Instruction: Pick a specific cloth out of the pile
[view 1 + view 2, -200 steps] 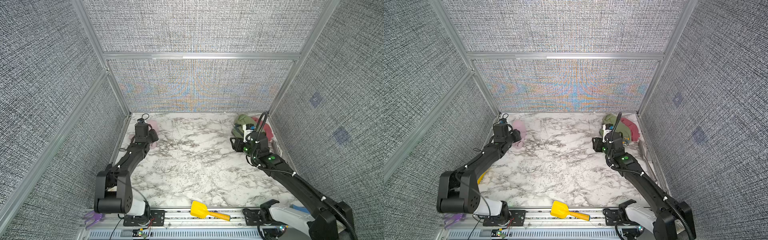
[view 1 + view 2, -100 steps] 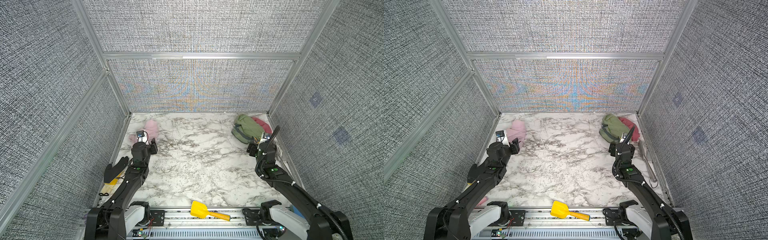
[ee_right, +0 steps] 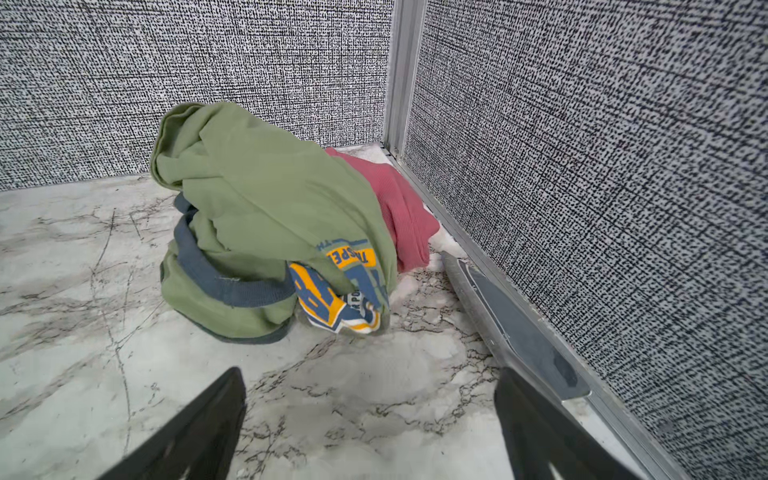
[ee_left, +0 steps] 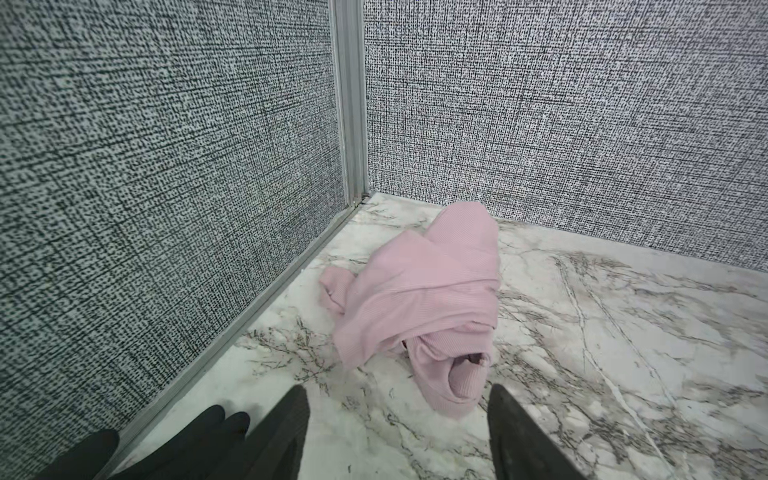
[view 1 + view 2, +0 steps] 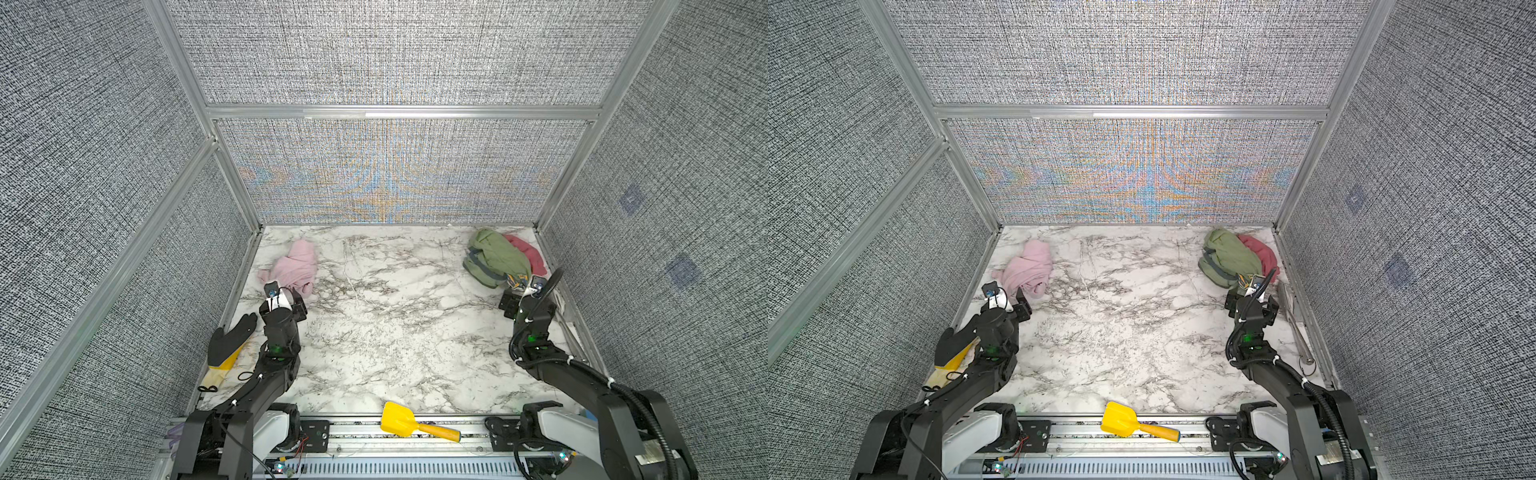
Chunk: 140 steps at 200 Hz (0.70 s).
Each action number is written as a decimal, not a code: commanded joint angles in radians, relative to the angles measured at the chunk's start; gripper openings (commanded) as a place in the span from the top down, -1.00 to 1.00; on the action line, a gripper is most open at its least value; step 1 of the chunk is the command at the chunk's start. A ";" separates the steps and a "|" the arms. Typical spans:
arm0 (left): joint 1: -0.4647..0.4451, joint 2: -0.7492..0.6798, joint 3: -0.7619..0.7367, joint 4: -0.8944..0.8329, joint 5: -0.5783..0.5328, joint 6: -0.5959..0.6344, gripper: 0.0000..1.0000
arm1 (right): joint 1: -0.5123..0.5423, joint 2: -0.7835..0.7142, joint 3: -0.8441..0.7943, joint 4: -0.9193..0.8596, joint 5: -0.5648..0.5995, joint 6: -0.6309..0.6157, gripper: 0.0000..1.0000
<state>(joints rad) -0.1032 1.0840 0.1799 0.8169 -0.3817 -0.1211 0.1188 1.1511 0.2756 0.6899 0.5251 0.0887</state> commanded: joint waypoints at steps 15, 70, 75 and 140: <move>0.001 0.073 -0.031 0.233 -0.014 0.101 -0.40 | -0.001 0.030 -0.044 0.229 -0.006 -0.042 -0.90; 0.004 0.243 -0.071 0.481 0.091 0.152 -0.40 | 0.001 0.152 -0.032 0.318 -0.030 -0.105 -0.91; 0.004 0.257 -0.070 0.492 0.092 0.156 -0.40 | 0.001 0.156 -0.030 0.315 -0.042 -0.108 -0.91; 0.004 0.370 -0.112 0.666 0.101 0.156 -0.41 | -0.002 0.265 -0.065 0.460 -0.137 -0.139 -0.93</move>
<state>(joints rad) -0.1013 1.4322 0.0753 1.3605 -0.3035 0.0265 0.1169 1.3739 0.2153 1.0435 0.4404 -0.0257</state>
